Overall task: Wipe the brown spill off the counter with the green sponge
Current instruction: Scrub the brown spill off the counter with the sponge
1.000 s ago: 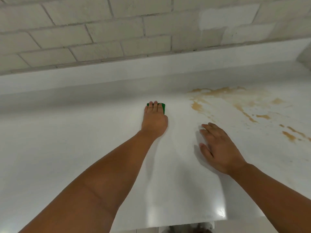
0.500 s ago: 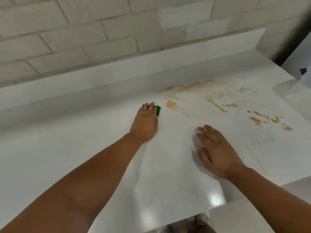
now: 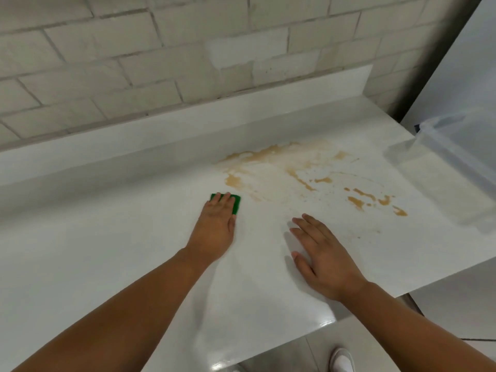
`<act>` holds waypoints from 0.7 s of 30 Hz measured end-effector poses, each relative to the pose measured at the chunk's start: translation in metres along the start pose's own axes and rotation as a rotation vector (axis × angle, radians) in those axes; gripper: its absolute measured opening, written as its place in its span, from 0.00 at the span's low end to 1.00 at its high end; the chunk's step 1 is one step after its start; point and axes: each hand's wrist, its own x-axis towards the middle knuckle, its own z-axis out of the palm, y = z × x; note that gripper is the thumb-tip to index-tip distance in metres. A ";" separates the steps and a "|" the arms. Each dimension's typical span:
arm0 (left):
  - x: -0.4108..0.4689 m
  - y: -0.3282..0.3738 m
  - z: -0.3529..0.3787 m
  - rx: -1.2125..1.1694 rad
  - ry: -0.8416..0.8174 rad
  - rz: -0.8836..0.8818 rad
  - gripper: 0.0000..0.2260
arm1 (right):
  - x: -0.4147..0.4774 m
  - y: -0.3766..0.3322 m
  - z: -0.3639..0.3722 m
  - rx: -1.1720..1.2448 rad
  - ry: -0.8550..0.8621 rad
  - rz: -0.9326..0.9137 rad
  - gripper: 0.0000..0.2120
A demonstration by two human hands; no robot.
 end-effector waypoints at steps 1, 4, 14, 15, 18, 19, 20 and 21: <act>0.007 0.011 0.003 0.059 0.003 -0.074 0.24 | -0.005 0.006 -0.004 0.001 -0.002 -0.003 0.25; 0.016 0.052 0.013 0.124 -0.018 -0.193 0.25 | -0.024 0.030 -0.016 -0.008 -0.025 -0.018 0.25; -0.062 0.110 0.025 0.025 -0.113 0.022 0.24 | -0.053 0.118 -0.055 -0.026 -0.078 -0.099 0.25; -0.064 0.106 0.025 0.034 -0.112 0.010 0.24 | -0.057 0.127 -0.058 -0.036 -0.083 -0.114 0.25; -0.049 0.109 0.029 0.083 -0.058 -0.161 0.27 | -0.064 0.149 -0.067 -0.061 -0.093 -0.136 0.26; -0.042 0.118 0.032 0.103 -0.029 -0.236 0.29 | -0.068 0.155 -0.070 -0.067 -0.094 -0.146 0.26; -0.036 0.131 0.036 0.119 -0.009 -0.301 0.30 | -0.073 0.162 -0.073 -0.073 -0.099 -0.158 0.26; -0.031 0.141 0.038 0.127 -0.008 -0.338 0.31 | -0.074 0.165 -0.074 -0.080 -0.102 -0.163 0.26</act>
